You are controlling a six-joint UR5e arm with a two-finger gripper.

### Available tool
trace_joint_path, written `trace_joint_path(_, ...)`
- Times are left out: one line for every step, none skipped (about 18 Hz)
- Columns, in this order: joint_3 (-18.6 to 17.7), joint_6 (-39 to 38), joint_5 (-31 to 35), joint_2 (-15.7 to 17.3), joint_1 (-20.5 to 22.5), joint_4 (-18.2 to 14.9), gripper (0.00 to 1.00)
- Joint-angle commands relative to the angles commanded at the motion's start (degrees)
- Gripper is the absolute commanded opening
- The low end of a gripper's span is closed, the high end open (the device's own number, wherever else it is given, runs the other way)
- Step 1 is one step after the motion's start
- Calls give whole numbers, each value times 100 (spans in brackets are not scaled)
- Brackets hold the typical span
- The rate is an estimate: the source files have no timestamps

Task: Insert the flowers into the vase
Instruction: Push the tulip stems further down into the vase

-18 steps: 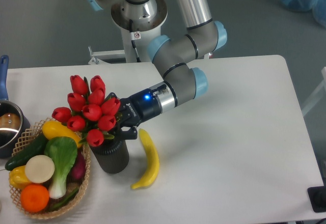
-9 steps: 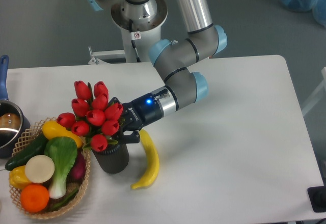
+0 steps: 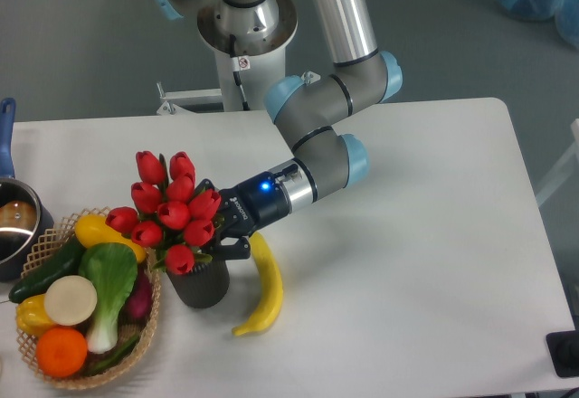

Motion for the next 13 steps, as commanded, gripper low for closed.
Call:
trace_joint_path(-9,0,0,0,17,0,41)
trace_joint_path(-26,9,0,0,44,0,42)
trace_joint_path(-44,9,0,0,61,0,46)
trace_joint_path(-53,9,0,0,79,0,52)
trace_joint_path(-62,9,0,0,79,0,53)
trace_joint_path(-70,9,0,0,79,0,53)
trace_joint_path(-79,17,0,0,79,0,53)
trace_joint_path(-97,18,0,0,79,0,55)
trace_joint_path(-97,26,0,0,79,0,59)
trace_joint_path(-105,18,0,0,79,0,61)
trace_joint_path(-106,26,0,0,88,0,63)
trace_joint_path(-106,26,0,0,88,9,70)
trace_joint_path(-106,61,0,0,88,9,75)
